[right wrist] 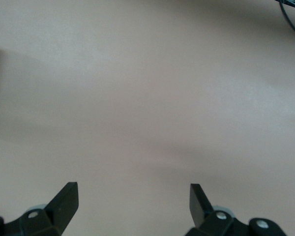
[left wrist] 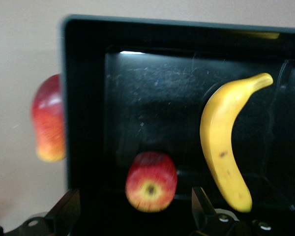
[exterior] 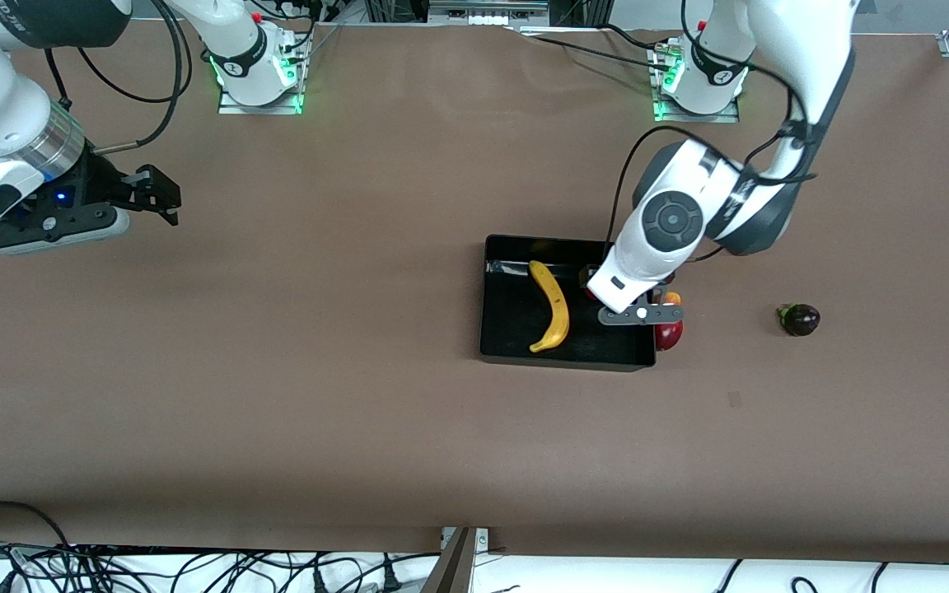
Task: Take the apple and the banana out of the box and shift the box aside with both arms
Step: 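Grasp the red-yellow apple with the left gripper and lift it out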
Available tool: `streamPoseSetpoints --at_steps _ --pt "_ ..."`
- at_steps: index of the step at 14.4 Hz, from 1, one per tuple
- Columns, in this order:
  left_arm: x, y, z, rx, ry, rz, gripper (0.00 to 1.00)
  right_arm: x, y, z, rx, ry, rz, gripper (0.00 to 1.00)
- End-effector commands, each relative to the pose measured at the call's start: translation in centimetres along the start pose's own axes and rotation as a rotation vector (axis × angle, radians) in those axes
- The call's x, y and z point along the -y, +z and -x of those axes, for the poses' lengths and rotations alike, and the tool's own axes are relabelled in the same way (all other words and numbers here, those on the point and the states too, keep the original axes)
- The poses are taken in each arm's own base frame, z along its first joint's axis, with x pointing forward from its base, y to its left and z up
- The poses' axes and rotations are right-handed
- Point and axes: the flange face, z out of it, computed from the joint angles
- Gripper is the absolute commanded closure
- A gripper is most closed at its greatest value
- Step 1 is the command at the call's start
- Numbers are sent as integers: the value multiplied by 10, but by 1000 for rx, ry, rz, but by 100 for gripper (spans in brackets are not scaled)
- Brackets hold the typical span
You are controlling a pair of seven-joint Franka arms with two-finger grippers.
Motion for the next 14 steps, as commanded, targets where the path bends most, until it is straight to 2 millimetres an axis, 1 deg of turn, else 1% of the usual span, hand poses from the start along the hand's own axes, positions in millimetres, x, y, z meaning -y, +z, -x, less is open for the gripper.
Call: streamPoseSetpoints --at_steps 1,3,5,7,9,10,11,12,13,14 --pt "4 28 14 -45 -2 13 0 5 -9 4 -18 -18 -29 0" --pt "-6 44 21 -24 -1 4 0 4 -10 1 -35 -16 -30 0" --pt "-4 67 23 6 3 -20 0 4 -10 1 -35 -23 -28 0" --pt "-4 83 24 33 -7 -26 0 1 -9 2 -29 -102 -27 0" --pt "-8 84 23 33 -6 -23 1 -1 -9 3 -26 -149 -26 0" --pt "-6 83 22 32 -8 -24 28 -2 -8 3 -25 -147 -28 0" --pt "-5 83 22 33 -10 -25 51 -4 -8 4 -22 -142 -31 0" --pt "-6 80 21 28 -8 -23 65 -8 -7 5 -14 -135 -35 0" --pt "-8 71 19 14 -12 -17 73 -14 -4 10 19 -120 -41 0" --pt "-10 60 14 -1 -14 -10 73 -12 -4 15 50 -117 -55 0"
